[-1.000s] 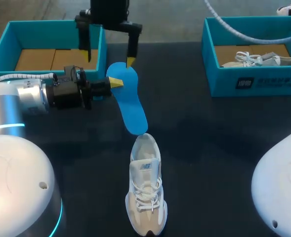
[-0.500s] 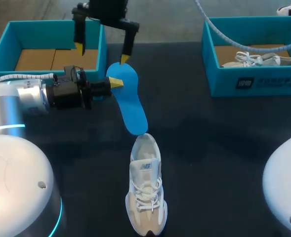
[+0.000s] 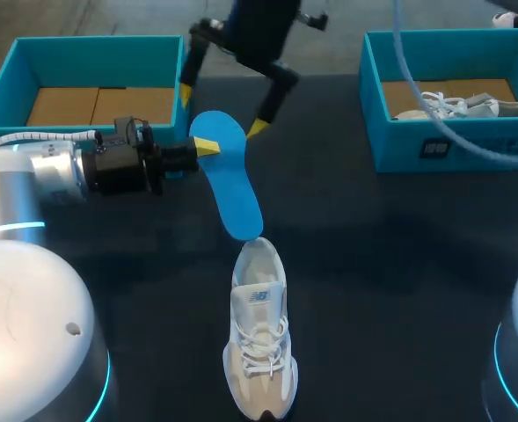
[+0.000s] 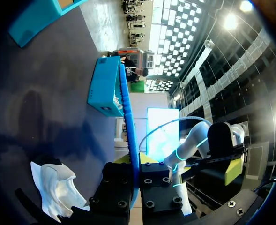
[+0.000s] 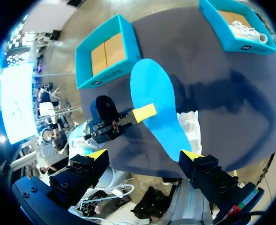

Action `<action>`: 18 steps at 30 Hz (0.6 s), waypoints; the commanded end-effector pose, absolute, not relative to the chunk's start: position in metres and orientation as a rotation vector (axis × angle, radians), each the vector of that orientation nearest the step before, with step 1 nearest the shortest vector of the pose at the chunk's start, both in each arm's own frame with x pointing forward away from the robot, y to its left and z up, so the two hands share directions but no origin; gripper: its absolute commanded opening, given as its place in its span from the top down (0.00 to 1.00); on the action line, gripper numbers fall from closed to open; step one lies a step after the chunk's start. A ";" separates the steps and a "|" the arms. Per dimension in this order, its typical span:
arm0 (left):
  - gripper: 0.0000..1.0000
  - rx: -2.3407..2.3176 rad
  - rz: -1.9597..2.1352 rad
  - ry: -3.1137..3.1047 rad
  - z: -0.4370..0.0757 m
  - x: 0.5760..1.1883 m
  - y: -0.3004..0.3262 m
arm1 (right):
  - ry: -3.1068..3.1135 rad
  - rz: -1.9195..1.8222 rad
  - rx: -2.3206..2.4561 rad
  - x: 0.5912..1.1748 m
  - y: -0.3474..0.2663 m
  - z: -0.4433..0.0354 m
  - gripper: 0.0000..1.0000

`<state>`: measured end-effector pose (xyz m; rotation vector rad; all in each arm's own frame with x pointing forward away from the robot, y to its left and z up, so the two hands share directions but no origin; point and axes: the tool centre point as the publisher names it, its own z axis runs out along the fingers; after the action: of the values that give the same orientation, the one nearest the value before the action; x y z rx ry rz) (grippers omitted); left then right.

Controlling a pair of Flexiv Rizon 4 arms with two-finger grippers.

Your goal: Take the shoe out of the shoebox, open the shoe tongue, remove and reinsert the insole, then place the shoe into the shoebox

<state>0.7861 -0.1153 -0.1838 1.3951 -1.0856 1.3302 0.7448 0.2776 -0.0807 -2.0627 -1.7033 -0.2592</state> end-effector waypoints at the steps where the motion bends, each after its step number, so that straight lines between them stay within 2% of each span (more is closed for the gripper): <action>1: 1.00 1.396 1.326 -1.088 -0.183 0.785 -0.114 | -1.419 -0.682 -1.805 0.742 0.257 -0.095 0.00; 18: 1.00 1.396 1.326 -1.088 -0.183 0.785 -0.114 | -1.274 -0.839 -1.664 0.746 0.246 -0.116 0.00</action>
<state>0.7861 -0.1150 -0.1837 1.3949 -1.0866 1.3288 0.7489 0.2488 -0.1099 -1.8722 -1.5199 -0.5445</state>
